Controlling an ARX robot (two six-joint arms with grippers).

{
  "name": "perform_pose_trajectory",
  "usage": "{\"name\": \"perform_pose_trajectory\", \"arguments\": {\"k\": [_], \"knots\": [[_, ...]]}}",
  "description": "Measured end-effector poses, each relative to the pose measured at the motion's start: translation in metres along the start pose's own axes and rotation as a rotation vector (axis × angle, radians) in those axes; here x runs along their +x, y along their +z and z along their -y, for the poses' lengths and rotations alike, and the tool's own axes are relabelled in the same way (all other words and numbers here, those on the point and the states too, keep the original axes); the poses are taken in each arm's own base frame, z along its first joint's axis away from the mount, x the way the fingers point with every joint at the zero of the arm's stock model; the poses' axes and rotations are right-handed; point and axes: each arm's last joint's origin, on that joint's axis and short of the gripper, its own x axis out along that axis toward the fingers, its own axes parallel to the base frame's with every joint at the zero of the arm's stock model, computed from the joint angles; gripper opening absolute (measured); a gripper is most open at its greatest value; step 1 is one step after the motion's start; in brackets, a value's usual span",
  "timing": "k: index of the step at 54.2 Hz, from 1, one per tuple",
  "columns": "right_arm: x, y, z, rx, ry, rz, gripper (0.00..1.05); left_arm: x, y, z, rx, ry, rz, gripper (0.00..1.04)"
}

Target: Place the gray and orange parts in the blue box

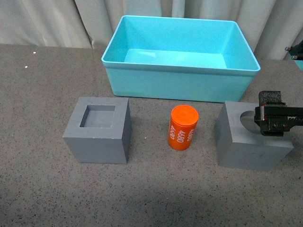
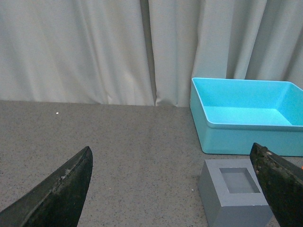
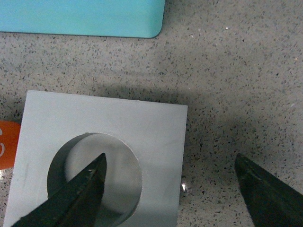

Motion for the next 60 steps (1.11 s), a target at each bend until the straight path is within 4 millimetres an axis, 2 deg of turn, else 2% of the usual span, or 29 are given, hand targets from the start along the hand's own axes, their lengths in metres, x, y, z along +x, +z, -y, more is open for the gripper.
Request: {"name": "perform_pose_trajectory", "arguments": {"k": [6,14,20,31,39,43,49,54,60], "knots": [[0.004,-0.002,-0.002,0.004,0.000,-0.027,0.59,0.000,0.000,0.000,0.000,0.000,0.000,0.98],[0.004,-0.001,-0.003,0.006,-0.001,-0.036,0.41,0.000,0.000,0.000,0.000,0.000,0.000,0.98],[0.004,0.001,-0.004,0.014,-0.003,-0.045,0.19,0.000,0.000,0.000,0.000,0.000,0.000,0.98],[-0.004,0.004,-0.003,0.023,-0.003,-0.043,0.18,0.000,0.000,0.000,0.000,0.000,0.000,0.98],[-0.024,0.014,0.000,0.028,0.011,0.030,0.17,0.000,0.000,0.000,0.000,0.000,0.000,0.98],[-0.041,0.024,0.001,0.029,0.028,0.095,0.17,0.000,0.000,0.000,0.000,0.000,0.000,0.98],[-0.075,0.052,-0.002,0.026,0.084,0.266,0.17,0.000,0.000,0.000,0.000,0.000,0.000,0.98],[-0.093,0.080,-0.010,0.017,0.116,0.377,0.17,0.000,0.000,0.000,0.000,0.000,0.000,0.98],[-0.092,0.103,-0.016,0.008,0.129,0.421,0.17,0.000,0.000,0.000,0.000,0.000,0.000,0.98]]}}
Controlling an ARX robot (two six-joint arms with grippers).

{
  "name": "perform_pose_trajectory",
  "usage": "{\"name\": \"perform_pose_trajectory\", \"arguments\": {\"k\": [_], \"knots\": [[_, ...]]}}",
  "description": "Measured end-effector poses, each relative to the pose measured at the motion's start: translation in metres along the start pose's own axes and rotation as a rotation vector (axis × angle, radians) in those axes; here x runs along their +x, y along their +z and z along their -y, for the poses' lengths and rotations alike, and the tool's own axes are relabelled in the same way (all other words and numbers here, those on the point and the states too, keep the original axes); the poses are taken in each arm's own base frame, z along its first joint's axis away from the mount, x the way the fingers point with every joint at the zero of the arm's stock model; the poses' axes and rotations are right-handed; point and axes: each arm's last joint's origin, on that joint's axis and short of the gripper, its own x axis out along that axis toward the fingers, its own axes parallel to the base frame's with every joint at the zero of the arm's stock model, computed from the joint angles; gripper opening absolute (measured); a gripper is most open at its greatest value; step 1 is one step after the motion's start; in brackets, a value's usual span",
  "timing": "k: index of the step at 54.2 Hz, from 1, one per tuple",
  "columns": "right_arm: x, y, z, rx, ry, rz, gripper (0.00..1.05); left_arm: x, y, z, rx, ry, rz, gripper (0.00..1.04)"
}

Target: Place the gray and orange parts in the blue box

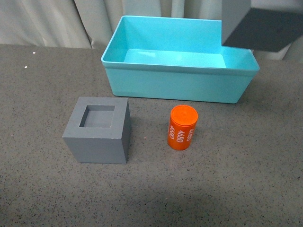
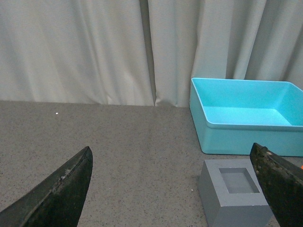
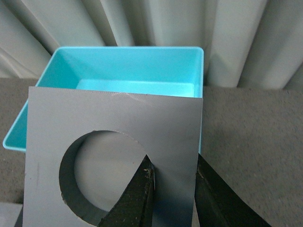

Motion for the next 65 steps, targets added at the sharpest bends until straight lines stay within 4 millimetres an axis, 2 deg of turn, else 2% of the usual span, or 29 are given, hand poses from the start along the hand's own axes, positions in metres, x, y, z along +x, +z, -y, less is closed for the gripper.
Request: {"name": "perform_pose_trajectory", "arguments": {"k": [4,7,10,27,38,51,65], "knots": [[0.014,0.009,-0.003,-0.005,0.005,0.005,0.17,0.000,0.000,0.000,0.000,0.000,0.000,0.98],[0.035,0.014,-0.004,-0.008,0.000,-0.010,0.17,0.000,0.000,0.000,0.000,0.000,0.000,0.98],[0.047,0.015,-0.003,-0.009,-0.007,-0.028,0.17,0.000,0.000,0.000,0.000,0.000,0.000,0.98],[0.127,0.000,0.000,-0.029,-0.037,-0.202,0.17,0.000,0.000,0.000,0.000,0.000,0.000,0.98],[0.157,-0.016,0.001,-0.027,-0.054,-0.294,0.17,0.000,0.000,0.000,0.000,0.000,0.000,0.98],[0.182,-0.025,0.002,-0.002,-0.051,-0.373,0.17,0.000,0.000,0.000,0.000,0.000,0.000,0.98],[0.194,-0.029,0.003,-0.006,-0.076,-0.426,0.17,0.000,0.000,0.000,0.000,0.000,0.000,0.98]]}}
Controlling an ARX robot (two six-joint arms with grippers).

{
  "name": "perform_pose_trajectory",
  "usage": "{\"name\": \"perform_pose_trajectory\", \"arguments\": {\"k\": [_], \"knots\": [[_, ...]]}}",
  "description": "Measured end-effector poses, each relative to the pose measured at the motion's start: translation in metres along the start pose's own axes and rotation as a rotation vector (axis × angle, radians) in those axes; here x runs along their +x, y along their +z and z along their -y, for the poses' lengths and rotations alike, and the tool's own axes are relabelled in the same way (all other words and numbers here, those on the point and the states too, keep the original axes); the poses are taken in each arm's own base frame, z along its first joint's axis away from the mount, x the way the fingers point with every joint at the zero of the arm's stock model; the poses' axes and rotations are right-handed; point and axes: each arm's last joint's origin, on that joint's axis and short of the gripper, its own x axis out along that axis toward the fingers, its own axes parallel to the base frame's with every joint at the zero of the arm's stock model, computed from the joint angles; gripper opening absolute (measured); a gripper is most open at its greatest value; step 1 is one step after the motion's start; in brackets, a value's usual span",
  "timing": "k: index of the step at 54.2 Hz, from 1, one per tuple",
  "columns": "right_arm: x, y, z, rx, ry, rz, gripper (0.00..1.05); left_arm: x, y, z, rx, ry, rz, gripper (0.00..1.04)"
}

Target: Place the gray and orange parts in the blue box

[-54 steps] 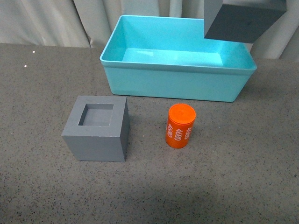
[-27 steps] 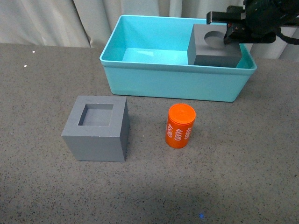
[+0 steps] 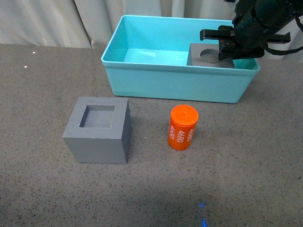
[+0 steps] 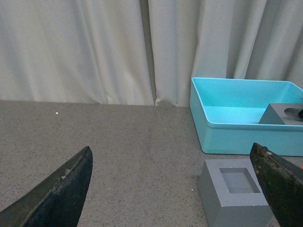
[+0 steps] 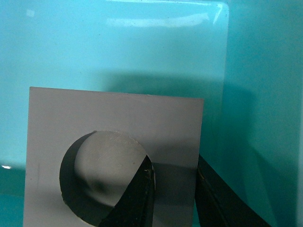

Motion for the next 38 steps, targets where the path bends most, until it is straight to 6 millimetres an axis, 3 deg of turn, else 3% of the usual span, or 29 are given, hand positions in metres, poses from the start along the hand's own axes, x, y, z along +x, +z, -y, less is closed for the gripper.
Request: {"name": "perform_pose_trajectory", "arguments": {"k": [7,17,22,26,30,38], "knots": [[0.002,0.002,0.000,0.000,-0.006,-0.007,0.18,0.000,0.000,0.000,0.000,0.000,0.000,0.98],[0.000,0.005,0.001,0.021,0.010,0.030,0.49,0.000,0.000,0.000,0.000,0.000,0.000,0.98],[-0.011,0.004,0.000,0.031,0.051,0.096,0.66,0.000,0.000,0.000,0.000,0.000,0.000,0.98],[-0.035,0.005,0.000,0.020,0.075,0.199,0.82,0.000,0.000,0.000,0.000,0.000,0.000,0.98],[-0.072,0.004,-0.001,0.004,0.099,0.314,0.97,0.000,0.000,0.000,0.000,0.000,0.000,0.98],[-0.123,-0.017,-0.001,-0.007,0.126,0.449,0.95,0.000,0.000,0.000,0.000,0.000,0.000,0.98]]}}
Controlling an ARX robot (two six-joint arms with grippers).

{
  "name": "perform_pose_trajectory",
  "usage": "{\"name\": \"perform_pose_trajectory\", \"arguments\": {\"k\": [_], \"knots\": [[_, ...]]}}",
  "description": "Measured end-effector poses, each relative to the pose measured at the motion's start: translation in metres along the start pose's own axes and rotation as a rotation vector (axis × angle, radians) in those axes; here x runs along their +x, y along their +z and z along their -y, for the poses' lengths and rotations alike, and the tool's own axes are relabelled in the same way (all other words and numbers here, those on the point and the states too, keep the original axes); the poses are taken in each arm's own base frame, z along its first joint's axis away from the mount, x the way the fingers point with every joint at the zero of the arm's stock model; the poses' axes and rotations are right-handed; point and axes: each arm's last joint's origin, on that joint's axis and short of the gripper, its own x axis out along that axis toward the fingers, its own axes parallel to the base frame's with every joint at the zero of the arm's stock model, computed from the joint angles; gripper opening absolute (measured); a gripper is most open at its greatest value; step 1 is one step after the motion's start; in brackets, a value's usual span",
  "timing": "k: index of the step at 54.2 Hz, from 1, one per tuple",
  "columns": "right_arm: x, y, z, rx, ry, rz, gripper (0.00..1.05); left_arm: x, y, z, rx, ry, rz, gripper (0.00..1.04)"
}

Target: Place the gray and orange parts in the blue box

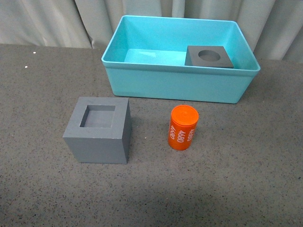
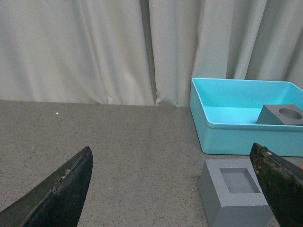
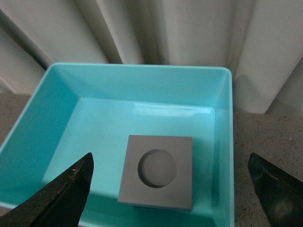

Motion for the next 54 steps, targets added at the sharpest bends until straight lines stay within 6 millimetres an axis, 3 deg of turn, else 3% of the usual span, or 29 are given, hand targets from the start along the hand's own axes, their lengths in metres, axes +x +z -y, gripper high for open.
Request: {"name": "perform_pose_trajectory", "arguments": {"k": [5,17,28,31,34,39,47,54], "knots": [[-0.033,-0.021,-0.002,-0.003,0.012,0.028,0.95,0.000,0.000,0.000,0.000,0.000,0.000,0.98],[-0.083,-0.063,0.001,0.002,-0.025,-0.011,0.95,0.000,0.000,0.000,0.000,0.000,0.000,0.98],[-0.102,-0.074,0.001,-0.047,-0.067,0.021,0.95,0.000,0.000,0.000,-0.004,0.014,-0.008,0.98],[-0.103,-0.074,0.001,-0.052,-0.067,0.021,0.95,0.003,-0.001,0.001,-0.085,0.200,-0.247,0.98],[-0.103,-0.075,0.001,-0.054,-0.067,0.019,0.95,0.007,-0.002,0.001,-0.112,0.288,-0.329,0.98],[-0.103,-0.075,0.001,-0.056,-0.069,0.020,0.95,0.030,0.001,0.001,-0.201,0.352,-0.374,0.98],[-0.103,-0.075,0.001,-0.059,-0.068,0.020,0.95,0.082,0.017,0.010,-0.258,0.239,-0.352,0.98],[-0.103,-0.075,0.001,-0.059,-0.068,0.020,0.95,0.122,0.009,0.020,-0.255,0.154,-0.467,0.98]]}}
